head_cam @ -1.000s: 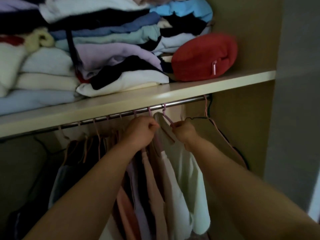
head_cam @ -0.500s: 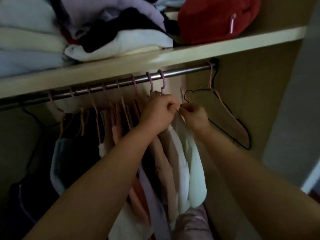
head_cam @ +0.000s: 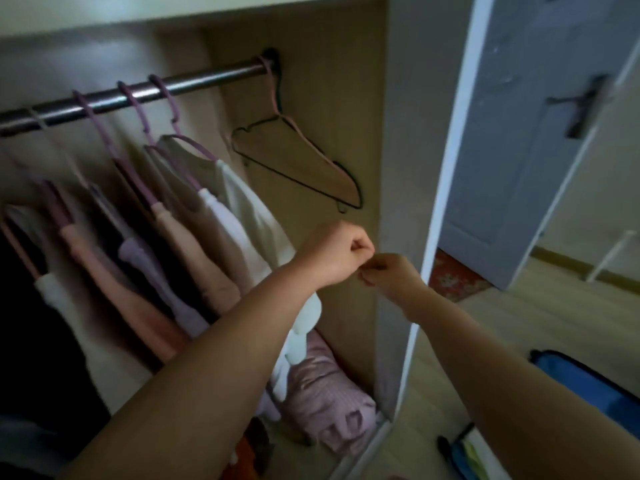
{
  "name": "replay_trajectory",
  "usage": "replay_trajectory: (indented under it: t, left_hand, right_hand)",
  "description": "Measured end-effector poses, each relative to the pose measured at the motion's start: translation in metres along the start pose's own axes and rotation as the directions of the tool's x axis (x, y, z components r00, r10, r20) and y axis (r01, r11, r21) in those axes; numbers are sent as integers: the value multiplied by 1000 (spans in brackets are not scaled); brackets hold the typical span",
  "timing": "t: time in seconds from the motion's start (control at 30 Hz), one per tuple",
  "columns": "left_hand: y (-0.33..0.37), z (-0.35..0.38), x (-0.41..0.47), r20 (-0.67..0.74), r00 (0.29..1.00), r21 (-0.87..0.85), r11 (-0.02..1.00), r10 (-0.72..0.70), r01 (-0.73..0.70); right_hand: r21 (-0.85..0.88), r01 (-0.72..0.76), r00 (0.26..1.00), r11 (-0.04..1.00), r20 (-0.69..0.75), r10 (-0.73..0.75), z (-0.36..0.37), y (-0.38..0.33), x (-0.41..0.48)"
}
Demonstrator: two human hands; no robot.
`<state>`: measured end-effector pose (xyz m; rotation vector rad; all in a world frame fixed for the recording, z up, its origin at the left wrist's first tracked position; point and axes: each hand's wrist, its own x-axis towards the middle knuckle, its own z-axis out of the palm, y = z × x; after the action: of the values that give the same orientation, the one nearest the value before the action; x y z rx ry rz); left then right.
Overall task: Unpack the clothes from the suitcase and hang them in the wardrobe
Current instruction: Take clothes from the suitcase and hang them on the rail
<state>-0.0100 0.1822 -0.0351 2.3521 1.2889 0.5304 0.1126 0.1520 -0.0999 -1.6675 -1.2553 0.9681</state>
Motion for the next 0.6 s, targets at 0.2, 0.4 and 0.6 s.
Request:
replay_trajectory:
  t: [0.2,0.4,0.6]
  left_hand:
    - [26,61,-1,192,981,-22,1000,13,-9]
    - [75,132,-15,310,951,-35,999,-5,16]
    - [123,209,-45,447,893,13,998,-55,55]
  right_hand:
    - [26,-226,963,974,-143,227,-64,72,-38]
    - [7,-419,873,908,-271,405,-139,138,-92]
    - [68,-542,768,838,-365,526,-205,197,-157]
